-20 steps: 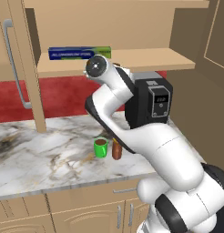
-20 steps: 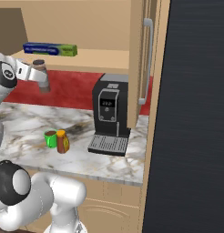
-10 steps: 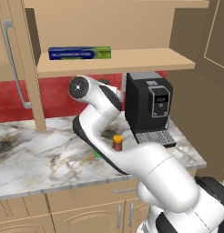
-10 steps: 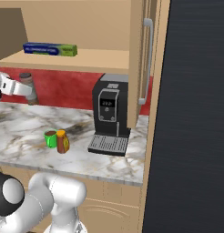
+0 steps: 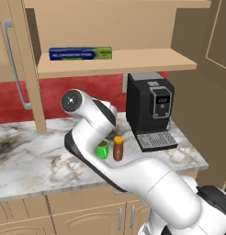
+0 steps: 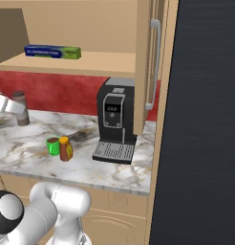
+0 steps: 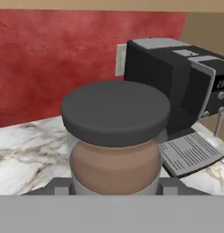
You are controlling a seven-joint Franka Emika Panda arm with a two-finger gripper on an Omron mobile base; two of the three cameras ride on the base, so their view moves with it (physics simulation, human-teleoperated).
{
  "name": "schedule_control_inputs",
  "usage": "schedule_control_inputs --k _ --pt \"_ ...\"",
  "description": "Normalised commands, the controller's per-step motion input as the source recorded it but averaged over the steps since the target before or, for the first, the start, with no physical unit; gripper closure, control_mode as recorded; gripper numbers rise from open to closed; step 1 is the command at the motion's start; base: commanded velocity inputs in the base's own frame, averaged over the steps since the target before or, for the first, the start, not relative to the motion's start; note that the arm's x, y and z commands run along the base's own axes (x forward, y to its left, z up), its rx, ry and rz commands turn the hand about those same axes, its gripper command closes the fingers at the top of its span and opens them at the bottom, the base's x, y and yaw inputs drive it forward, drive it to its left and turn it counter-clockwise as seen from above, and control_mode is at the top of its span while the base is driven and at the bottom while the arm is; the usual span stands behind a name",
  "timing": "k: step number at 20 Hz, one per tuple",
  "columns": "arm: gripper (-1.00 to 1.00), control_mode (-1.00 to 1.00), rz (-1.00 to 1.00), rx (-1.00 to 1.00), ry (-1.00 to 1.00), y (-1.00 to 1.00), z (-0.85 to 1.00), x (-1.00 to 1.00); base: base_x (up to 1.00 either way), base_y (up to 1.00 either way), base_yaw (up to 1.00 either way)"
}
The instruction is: Pick the cinnamon and honey bottle from the cabinet and place them next to the mug.
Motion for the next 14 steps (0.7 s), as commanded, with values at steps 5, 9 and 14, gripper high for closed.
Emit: schedule_control_inputs --k 5,9,14 --pt "1.0 -1.0 0.11 0.0 0.09 0.12 -0.35 0.0 0.0 0.0 0.0" --pt "1.0 -1.0 0.09 0.0 0.03 0.2 -0.39 0.0 0.0 0.0 0.0" --pt "1.0 -1.0 0.03 -0.01 0.0 0.26 -0.34 0.04 0.0 0.0 0.0"
